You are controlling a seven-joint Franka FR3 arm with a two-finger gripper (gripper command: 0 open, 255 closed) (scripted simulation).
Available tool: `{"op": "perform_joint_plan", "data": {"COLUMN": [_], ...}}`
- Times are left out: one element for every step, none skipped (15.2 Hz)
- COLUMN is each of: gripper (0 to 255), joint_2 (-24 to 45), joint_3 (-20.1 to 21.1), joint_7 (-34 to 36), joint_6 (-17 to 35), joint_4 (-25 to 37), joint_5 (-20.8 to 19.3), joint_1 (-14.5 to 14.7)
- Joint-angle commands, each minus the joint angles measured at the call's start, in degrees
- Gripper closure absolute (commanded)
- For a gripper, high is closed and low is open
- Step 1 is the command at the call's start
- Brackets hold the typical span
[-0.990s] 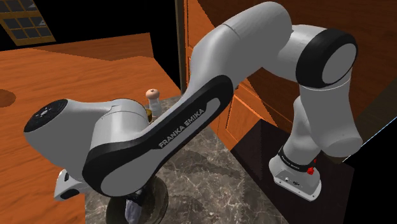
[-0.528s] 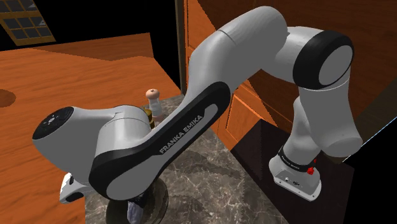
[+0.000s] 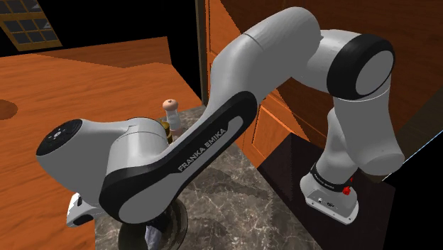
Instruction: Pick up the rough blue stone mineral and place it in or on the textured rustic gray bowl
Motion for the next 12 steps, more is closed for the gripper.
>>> {"op": "perform_joint_plan", "data": {"gripper": [0,0,0,0,0,0,0,0,0,0,0,0], "joint_2": [-0.38,-0.67,-0.89,-1.00,-1.00,-1.01,-1.01,-1.01,-1.00,-1.00,-1.00,-1.00], "joint_3": [0.09,0.16,0.22,0.26,0.26,0.26,0.26,0.26,0.26,0.26,0.26,0.26], "joint_7": [-0.12,-0.23,-0.32,-0.38,-0.38,-0.38,-0.38,-0.38,-0.38,-0.38,-0.38,-0.38], "joint_6": [-1.77,-3.56,-5.39,-6.86,-6.86,-6.86,-6.86,-6.86,-6.86,-6.86,-6.86,-6.86], "joint_4": [1.41,2.93,4.57,5.93,5.93,5.92,5.93,5.93,5.93,5.93,5.93,5.93], "joint_5": [0.17,0.31,0.43,0.50,0.50,0.50,0.50,0.50,0.50,0.50,0.50,0.50], "joint_1": [-0.01,0.00,0.04,0.09,0.09,0.08,0.08,0.09,0.09,0.09,0.09,0.09]}}
